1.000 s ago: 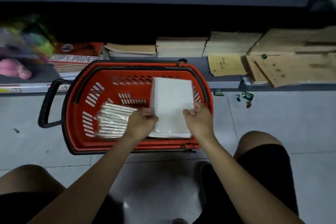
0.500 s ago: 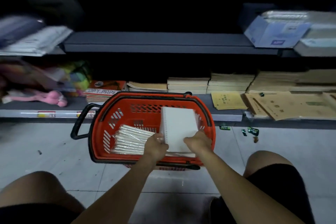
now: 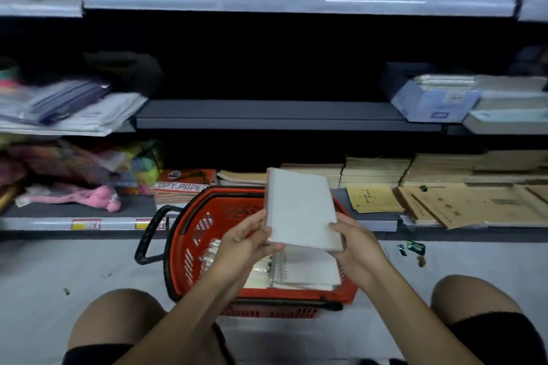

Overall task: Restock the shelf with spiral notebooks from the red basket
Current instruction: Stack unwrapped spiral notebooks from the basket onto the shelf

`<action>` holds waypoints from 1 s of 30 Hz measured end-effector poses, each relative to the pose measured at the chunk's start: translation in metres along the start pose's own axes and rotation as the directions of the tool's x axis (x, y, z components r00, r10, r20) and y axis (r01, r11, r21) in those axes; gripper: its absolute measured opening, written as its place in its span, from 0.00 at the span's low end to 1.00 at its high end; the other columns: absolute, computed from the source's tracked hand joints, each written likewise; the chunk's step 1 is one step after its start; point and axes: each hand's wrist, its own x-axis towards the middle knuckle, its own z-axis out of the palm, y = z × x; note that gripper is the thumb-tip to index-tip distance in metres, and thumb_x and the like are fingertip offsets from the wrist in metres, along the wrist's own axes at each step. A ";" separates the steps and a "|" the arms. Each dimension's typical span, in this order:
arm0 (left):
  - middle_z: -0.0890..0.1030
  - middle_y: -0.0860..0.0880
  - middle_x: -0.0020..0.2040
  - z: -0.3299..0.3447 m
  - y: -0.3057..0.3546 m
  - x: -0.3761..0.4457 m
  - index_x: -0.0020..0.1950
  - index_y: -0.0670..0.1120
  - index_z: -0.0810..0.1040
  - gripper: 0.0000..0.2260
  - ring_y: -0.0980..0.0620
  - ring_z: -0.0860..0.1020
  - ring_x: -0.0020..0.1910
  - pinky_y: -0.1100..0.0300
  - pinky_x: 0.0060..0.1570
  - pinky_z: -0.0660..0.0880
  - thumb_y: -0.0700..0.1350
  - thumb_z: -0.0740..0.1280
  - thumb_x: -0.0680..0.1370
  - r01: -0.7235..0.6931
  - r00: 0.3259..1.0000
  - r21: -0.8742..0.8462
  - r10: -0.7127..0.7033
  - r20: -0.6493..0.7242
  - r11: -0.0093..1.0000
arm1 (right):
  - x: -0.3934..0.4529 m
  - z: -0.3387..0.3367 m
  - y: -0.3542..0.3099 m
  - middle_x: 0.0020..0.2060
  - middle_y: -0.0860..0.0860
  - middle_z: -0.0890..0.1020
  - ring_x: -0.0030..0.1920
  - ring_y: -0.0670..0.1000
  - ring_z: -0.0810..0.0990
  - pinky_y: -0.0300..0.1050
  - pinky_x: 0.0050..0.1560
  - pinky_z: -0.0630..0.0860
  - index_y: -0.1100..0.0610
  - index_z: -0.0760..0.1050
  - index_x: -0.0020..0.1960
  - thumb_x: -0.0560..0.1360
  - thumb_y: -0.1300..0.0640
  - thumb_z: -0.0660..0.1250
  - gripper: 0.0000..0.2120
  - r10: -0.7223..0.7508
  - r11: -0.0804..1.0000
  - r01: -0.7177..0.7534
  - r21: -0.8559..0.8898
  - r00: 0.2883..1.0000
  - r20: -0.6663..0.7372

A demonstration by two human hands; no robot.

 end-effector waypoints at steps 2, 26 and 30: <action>0.84 0.45 0.61 0.007 0.011 0.006 0.70 0.43 0.75 0.18 0.45 0.82 0.60 0.54 0.54 0.82 0.36 0.66 0.80 -0.040 0.999 -0.019 0.040 0.026 0.999 | -0.006 0.002 -0.019 0.57 0.56 0.85 0.59 0.60 0.83 0.61 0.59 0.79 0.58 0.75 0.66 0.79 0.69 0.63 0.18 -0.075 0.997 0.074 0.031 0.997 0.028; 0.86 0.52 0.52 0.144 0.113 0.270 0.60 0.45 0.81 0.15 0.53 0.85 0.52 0.63 0.57 0.78 0.37 0.75 0.74 -0.173 0.984 0.331 0.175 0.022 0.928 | 0.213 -0.019 -0.226 0.59 0.59 0.80 0.59 0.56 0.81 0.53 0.63 0.78 0.63 0.72 0.64 0.75 0.59 0.74 0.21 -0.341 0.935 0.317 -0.157 0.926 -0.162; 0.83 0.62 0.43 0.148 0.109 0.284 0.49 0.58 0.81 0.11 0.68 0.80 0.43 0.77 0.39 0.72 0.41 0.74 0.76 -0.244 0.958 0.556 0.287 0.010 0.795 | 0.215 -0.028 -0.234 0.51 0.51 0.84 0.51 0.51 0.85 0.41 0.52 0.79 0.56 0.74 0.59 0.71 0.61 0.77 0.20 -0.385 0.862 0.362 -0.356 0.923 0.005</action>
